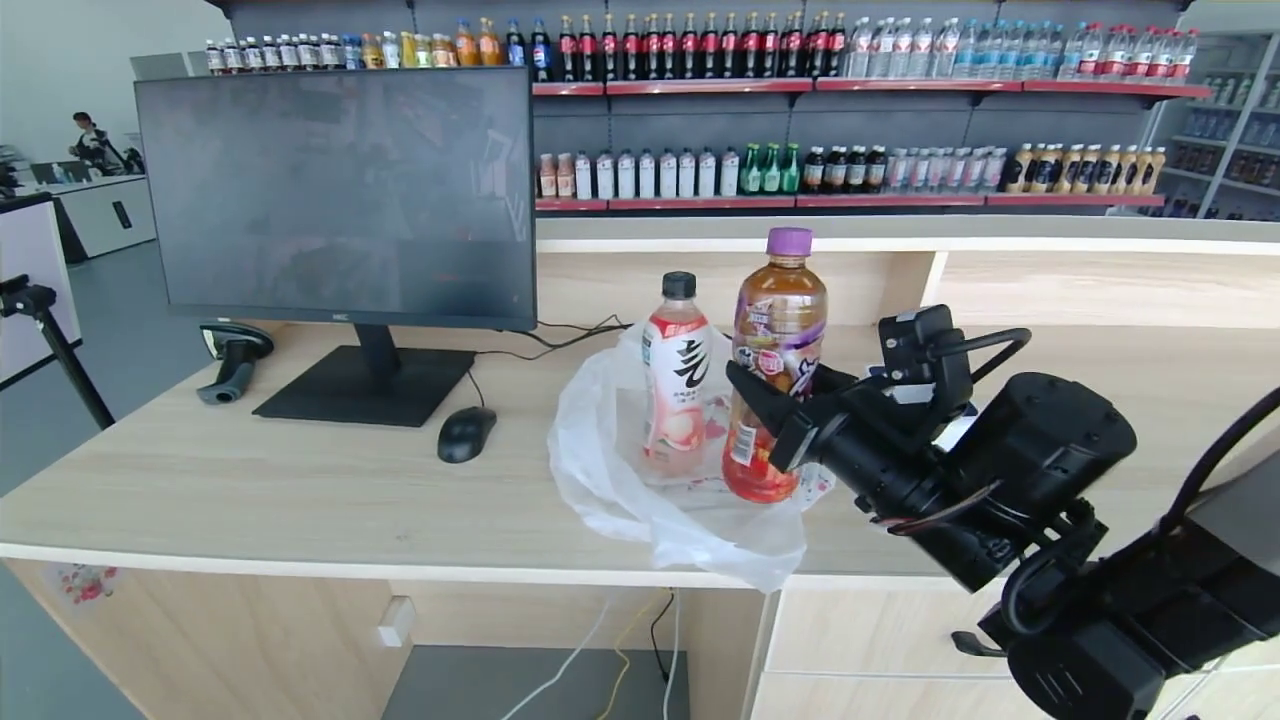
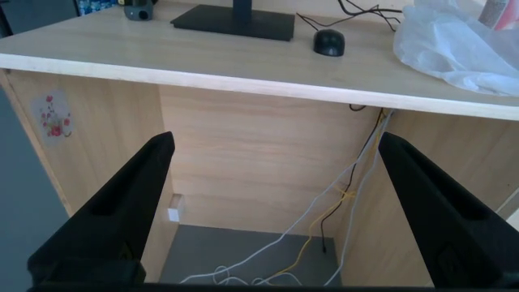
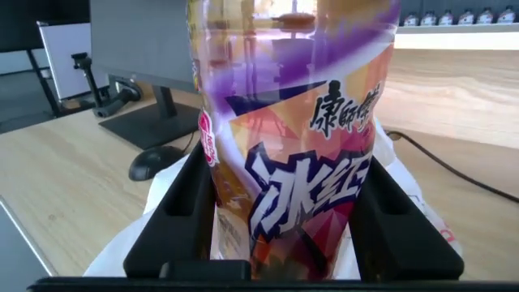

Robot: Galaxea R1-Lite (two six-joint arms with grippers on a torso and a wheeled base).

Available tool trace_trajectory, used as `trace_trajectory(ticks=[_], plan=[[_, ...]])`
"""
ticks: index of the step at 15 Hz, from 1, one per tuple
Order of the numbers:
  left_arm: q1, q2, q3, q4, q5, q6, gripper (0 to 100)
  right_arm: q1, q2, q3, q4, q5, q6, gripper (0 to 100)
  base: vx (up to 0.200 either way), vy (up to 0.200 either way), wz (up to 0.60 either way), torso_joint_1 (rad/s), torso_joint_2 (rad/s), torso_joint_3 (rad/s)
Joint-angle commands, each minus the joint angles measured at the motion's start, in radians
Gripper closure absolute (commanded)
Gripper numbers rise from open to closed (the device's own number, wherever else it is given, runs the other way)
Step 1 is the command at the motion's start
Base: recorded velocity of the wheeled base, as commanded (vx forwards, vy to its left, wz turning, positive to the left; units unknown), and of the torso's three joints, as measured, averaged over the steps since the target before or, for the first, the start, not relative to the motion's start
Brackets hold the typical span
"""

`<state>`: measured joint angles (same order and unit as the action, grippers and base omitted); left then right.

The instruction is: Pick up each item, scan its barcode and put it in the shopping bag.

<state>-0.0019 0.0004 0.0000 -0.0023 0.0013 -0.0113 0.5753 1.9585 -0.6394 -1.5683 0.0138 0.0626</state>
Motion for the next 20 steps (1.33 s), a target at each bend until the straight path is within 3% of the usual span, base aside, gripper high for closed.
trace_trajectory(ticks=[1, 7, 20], plan=[[0.0, 0.0, 0.0, -0.001, 0.0, 0.001, 0, 0.034, 0.071, -0.039, -0.003, -0.002, 0.0, 100, 0.0, 0.0, 0.0, 0.0, 0.0, 0.0], [0.0, 0.0, 0.0, -0.001, 0.0, 0.001, 0, 0.02, 0.155, -0.14, -0.003, -0.002, 0.0, 100, 0.0, 0.0, 0.0, 0.0, 0.0, 0.0], [0.0, 0.0, 0.0, -0.004, 0.0, 0.002, 0, 0.024, 0.155, -0.046, -0.003, -0.006, -0.001, 100, 0.0, 0.0, 0.0, 0.0, 0.0, 0.0]])
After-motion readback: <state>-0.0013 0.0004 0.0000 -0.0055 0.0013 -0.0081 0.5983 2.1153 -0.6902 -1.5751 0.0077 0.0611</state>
